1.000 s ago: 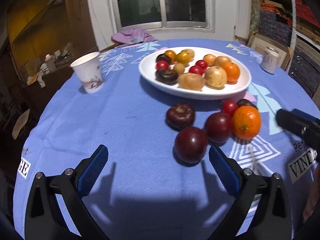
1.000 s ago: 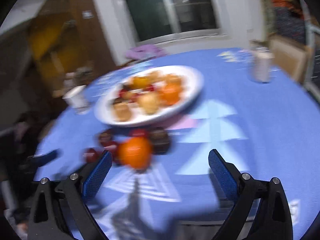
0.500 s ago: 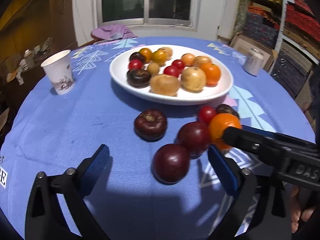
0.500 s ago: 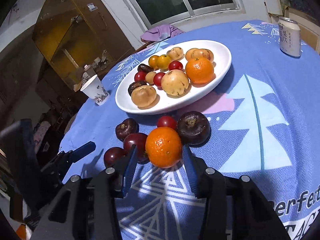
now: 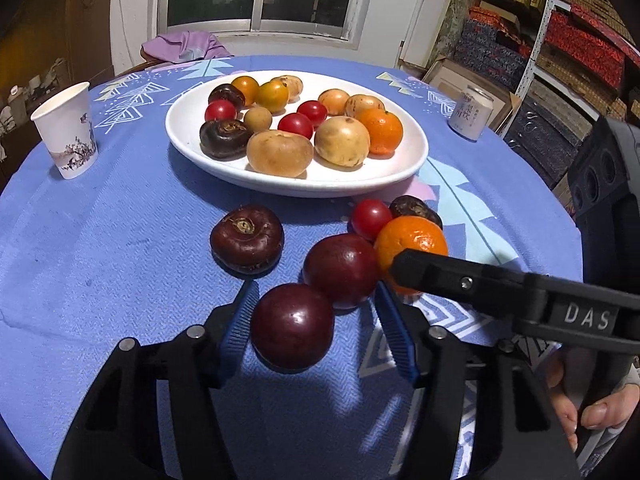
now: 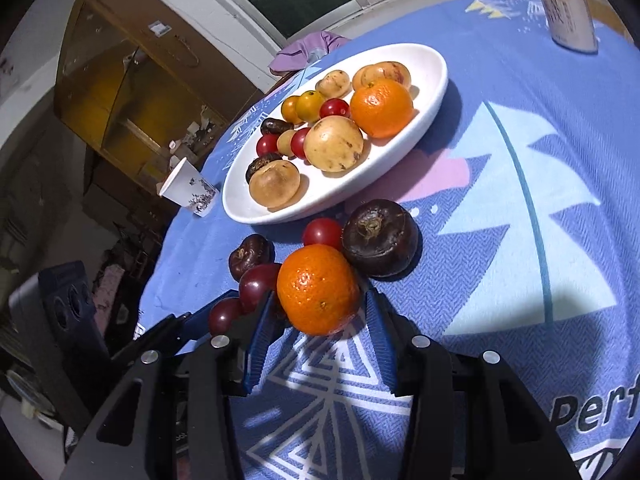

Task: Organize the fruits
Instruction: 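Grasp a dark red plum with the left tool while the right tool grasps the orange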

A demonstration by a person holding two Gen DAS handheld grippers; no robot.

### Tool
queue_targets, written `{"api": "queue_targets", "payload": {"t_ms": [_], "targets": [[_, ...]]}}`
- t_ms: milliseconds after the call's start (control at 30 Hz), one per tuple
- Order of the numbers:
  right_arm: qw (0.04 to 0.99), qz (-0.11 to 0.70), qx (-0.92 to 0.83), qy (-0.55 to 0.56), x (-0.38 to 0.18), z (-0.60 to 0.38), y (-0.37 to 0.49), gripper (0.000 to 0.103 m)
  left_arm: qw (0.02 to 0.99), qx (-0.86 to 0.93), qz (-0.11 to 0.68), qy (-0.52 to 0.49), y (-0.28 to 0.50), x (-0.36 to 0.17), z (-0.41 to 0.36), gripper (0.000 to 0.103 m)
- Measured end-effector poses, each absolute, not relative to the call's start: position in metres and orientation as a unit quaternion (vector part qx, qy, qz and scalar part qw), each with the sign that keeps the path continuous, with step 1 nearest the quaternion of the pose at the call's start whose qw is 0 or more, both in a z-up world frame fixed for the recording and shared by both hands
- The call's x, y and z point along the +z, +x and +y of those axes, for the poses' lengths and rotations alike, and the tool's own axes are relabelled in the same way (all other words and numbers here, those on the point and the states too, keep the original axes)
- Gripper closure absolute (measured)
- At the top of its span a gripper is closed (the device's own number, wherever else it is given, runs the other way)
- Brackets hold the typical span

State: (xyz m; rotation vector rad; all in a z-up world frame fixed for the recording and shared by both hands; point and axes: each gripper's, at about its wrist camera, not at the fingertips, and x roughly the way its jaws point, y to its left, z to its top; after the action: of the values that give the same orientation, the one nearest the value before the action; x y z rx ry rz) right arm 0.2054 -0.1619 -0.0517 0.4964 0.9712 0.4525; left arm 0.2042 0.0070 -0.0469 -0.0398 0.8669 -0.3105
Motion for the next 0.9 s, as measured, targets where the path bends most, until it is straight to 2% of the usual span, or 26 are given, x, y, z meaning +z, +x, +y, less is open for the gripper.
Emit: {"api": "queue_targets", "payload": {"t_ms": [333, 633, 733, 900], "targets": [[0.820, 0.462, 0.222, 0.255, -0.056, -0.167, 0.204, 0.059, 0.892, -0.145, 0.427, -0.026, 0.197, -0.049, 0.016, 0.056], [0.822, 0.459, 0.224, 0.251, -0.056, -0.170, 0.203, 0.061, 0.892, -0.148, 0.426, -0.035, 0.198, -0.050, 0.018, 0.059], [0.820, 0.459, 0.226, 0.257, -0.057, -0.171, 0.201, 0.062, 0.893, -0.149, 0.423, -0.038, 0.197, -0.048, 0.019, 0.065], [0.815, 0.460, 0.230, 0.265, -0.059, -0.175, 0.196, 0.062, 0.890, -0.157, 0.425, -0.049, 0.196, -0.049, 0.022, 0.066]]}}
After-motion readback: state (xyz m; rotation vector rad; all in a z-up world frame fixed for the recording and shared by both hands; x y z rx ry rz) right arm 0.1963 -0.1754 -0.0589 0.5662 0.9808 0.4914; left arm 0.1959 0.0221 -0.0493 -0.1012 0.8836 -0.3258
